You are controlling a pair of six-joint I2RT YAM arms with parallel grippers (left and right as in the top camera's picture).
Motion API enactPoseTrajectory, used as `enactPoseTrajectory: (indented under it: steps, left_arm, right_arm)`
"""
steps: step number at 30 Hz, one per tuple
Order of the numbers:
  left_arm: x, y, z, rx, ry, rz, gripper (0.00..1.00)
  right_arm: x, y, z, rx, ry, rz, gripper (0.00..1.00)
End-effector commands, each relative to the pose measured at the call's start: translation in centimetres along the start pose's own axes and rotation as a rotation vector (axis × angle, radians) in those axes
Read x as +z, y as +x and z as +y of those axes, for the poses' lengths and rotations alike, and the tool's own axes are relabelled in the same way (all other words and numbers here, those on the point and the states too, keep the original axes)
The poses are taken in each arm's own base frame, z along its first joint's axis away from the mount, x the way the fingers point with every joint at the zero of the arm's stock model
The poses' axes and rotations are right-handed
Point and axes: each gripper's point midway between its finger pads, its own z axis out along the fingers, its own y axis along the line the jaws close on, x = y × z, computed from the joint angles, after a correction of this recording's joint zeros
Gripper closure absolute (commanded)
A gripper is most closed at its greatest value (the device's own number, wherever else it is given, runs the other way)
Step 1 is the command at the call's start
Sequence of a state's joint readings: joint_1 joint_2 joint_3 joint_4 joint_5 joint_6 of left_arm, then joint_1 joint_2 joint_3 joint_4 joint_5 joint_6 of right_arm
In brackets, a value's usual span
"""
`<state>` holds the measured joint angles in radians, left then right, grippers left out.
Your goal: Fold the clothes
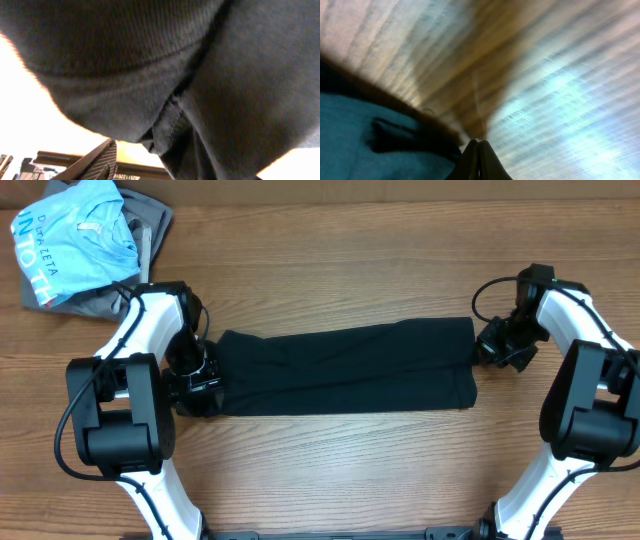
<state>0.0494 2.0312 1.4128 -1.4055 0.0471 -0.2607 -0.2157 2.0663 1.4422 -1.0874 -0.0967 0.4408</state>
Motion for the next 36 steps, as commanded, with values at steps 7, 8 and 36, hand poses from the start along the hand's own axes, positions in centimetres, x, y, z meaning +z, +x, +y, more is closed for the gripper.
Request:
enactPoseTrajectory:
  steps: [7, 8, 36]
  left_arm:
    - [-8.2, -2.6, -1.0, -0.009, 0.027, -0.192, 0.48]
    - [-8.7, -2.8, -1.2, -0.004, 0.028, -0.212, 0.49]
    - [2.3, -6.0, -4.5, 0.068, 0.118, -0.263, 0.96]
  right_arm:
    - [-5.1, -1.5, 2.0, -0.095, -0.071, -0.016, 0.96]
    - [-5.1, -1.1, 2.6, -0.131, -0.098, -0.001, 0.95]
    - [2.9, 4.1, 5.2, -0.23, -0.04, 0.03, 0.96]
